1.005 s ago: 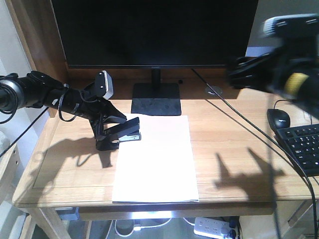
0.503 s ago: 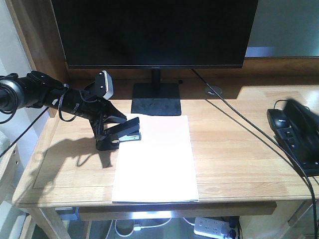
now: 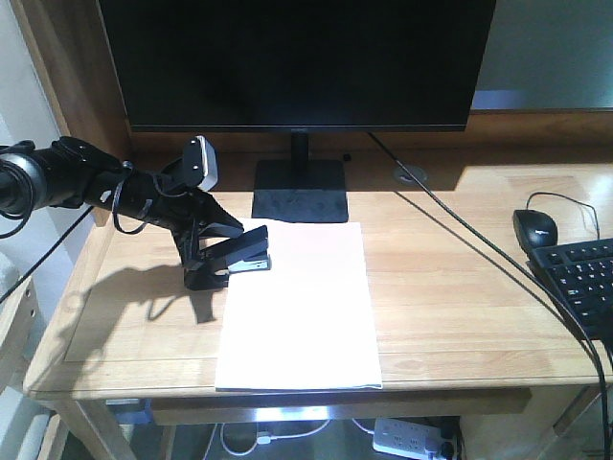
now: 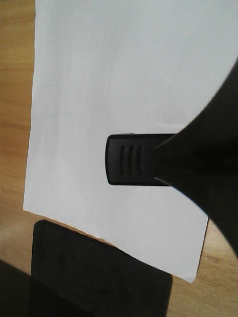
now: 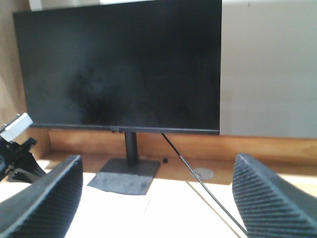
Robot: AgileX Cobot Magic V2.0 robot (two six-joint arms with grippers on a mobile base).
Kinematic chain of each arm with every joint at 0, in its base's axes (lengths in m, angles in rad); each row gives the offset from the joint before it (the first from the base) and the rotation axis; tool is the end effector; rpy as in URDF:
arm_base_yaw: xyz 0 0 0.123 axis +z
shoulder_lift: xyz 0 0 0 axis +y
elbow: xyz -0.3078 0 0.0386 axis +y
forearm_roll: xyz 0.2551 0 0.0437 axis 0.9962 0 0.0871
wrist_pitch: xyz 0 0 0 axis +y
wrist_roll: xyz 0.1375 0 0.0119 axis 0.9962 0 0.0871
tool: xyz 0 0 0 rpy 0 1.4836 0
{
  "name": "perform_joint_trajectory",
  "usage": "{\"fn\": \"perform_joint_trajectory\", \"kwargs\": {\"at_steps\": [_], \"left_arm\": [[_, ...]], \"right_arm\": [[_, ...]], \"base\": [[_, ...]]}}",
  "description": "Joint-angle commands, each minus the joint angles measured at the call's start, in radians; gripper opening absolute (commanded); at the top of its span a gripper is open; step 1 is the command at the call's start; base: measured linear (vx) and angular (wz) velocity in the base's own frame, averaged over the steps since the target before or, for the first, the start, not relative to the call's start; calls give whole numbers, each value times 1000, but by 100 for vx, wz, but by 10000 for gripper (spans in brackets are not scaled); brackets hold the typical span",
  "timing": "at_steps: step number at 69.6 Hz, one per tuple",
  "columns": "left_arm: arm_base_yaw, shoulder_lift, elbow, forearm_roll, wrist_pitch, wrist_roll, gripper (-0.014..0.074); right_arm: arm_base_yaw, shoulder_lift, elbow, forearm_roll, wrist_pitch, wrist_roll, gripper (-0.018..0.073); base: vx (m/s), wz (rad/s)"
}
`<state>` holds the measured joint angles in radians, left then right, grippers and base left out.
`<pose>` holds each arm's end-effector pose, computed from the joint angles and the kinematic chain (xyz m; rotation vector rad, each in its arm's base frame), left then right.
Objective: Grab stapler and paper to desk for stapling
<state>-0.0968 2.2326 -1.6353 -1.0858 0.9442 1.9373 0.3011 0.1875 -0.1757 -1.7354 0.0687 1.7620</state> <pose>0.4883 -0.1468 0.1498 1.4854 1.7545 -0.5729 0.0960 0.0199 0.2709 -0.1493 1.4805 0.2145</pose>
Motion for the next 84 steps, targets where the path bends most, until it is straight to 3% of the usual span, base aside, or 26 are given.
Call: {"fn": "perform_joint_trajectory", "kwargs": {"at_steps": [1, 66, 84], "left_arm": [[-2, -61, -28, -57, 16, -7, -6], [-4, -61, -28, -58, 11, -7, -6], [-64, -61, -28, -58, -93, -6, -6]], "right_arm": [[-1, 6, -25, -64, 8, -7, 578], [-1, 6, -25, -65, 10, -7, 578], [-1, 6, -25, -65, 10, -7, 578]], "base": [[0, 0], [0, 0], [0, 0]]}}
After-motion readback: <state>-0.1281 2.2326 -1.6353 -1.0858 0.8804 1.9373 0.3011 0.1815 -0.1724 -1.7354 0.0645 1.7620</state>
